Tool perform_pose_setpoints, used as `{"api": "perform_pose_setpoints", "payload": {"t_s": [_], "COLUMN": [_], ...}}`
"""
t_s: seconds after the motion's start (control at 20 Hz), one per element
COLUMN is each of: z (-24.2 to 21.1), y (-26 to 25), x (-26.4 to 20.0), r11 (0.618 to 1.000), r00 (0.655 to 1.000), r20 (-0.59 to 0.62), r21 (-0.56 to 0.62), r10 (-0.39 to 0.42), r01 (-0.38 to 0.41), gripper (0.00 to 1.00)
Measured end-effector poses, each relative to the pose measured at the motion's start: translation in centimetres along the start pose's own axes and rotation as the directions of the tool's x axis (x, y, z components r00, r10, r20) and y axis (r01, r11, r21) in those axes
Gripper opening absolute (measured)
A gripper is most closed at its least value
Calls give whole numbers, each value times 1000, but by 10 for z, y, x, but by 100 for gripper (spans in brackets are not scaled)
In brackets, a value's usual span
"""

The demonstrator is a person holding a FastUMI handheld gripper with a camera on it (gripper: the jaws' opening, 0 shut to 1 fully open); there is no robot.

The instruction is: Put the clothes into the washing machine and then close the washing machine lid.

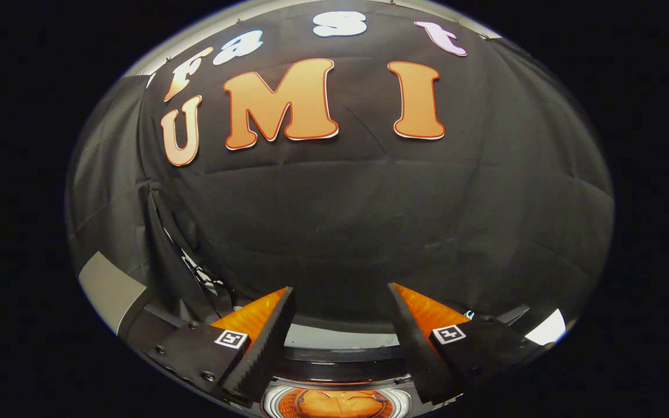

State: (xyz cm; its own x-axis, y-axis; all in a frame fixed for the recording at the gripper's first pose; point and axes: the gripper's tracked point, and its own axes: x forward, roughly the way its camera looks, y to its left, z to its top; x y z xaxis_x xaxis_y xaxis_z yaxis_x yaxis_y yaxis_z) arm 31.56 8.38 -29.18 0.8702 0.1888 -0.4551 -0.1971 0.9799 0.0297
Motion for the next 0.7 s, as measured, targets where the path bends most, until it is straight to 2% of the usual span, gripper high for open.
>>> {"api": "perform_pose_setpoints", "payload": {"t_s": [0.7], "z": [-38], "y": [6], "x": [-69], "r11": [1000], "r00": [1000], "r20": [-12], "r21": [-1], "r10": [0], "r01": [0], "gripper": [100]}}
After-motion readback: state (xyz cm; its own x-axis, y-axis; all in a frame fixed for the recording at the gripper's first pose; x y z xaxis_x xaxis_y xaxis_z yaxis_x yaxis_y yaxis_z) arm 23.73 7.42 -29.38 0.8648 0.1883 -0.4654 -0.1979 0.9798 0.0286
